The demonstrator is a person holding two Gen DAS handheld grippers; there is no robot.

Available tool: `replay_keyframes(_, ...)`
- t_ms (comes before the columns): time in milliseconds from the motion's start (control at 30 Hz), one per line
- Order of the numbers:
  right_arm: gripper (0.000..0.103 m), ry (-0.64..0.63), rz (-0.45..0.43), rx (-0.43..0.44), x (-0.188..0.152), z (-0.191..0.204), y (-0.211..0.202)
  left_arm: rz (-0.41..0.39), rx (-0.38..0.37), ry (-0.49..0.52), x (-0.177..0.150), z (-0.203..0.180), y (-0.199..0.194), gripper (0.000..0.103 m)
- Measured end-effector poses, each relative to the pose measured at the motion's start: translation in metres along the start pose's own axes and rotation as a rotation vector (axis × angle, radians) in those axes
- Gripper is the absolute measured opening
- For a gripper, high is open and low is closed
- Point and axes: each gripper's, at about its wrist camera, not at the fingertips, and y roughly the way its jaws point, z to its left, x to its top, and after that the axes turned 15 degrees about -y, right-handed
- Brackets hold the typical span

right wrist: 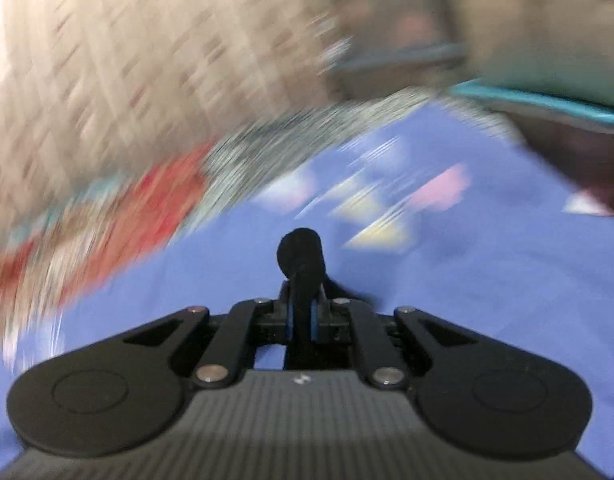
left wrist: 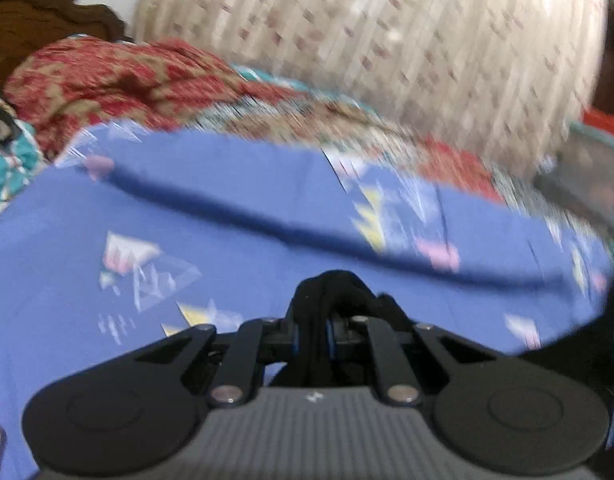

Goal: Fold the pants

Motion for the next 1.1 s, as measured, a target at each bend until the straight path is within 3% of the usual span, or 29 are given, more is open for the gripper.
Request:
replay_keyframes(100,0.010,0.181,-0.011,-0.033,0.012,-0.051,-0.006,-0.076,0.036,-0.056,0.028,0.007,0.011,0.010)
replay_keyframes(167,0.010,0.256,0.010,-0.022,-0.001,-0.069,-0.006,-0.090,0.022,-0.069,0.039,0.008,0.031,0.010)
replay_keyframes(233,0.010,0.273,0.084,-0.044,-0.022,-0.070,0.008,-0.044,0.054,-0.039,0.036,0.004,0.055,0.010)
replay_keyframes(333,0.010,0.352,0.212,-0.034,-0.055,-0.081,0.031,0.033,0.143,0.089,0.010,-0.005,0.094,0.011)
replay_keyframes(400,0.009,0.437,0.272,-0.041,-0.085,-0.087,0.039,0.093,0.168,0.076,-0.005,-0.001,0.105,0.010)
replay_keyframes(500,0.009,0.493,0.294,-0.038,-0.101,-0.097,0.038,0.085,0.137,0.002,-0.009,0.007,0.091,0.011)
replay_keyframes(667,0.009,0.616,0.252,0.036,-0.092,-0.115,0.017,0.074,0.054,-0.063,0.006,0.012,0.055,0.011)
replay_keyframes(800,0.009,0.598,0.217,0.090,-0.084,-0.130,0.001,0.043,-0.033,-0.107,0.011,0.020,0.023,0.011)
replay_keyframes(967,0.010,0.584,0.282,0.039,-0.109,-0.159,-0.017,0.076,-0.050,-0.149,-0.019,0.038,-0.018,0.014)
replay_keyframes(1033,0.015,0.593,0.323,0.006,-0.126,-0.171,-0.019,0.109,-0.027,-0.168,-0.041,0.046,-0.032,0.019)
replay_keyframes(1100,0.029,0.613,0.353,-0.005,-0.138,-0.179,-0.023,0.154,0.009,-0.178,-0.059,0.052,-0.044,0.035)
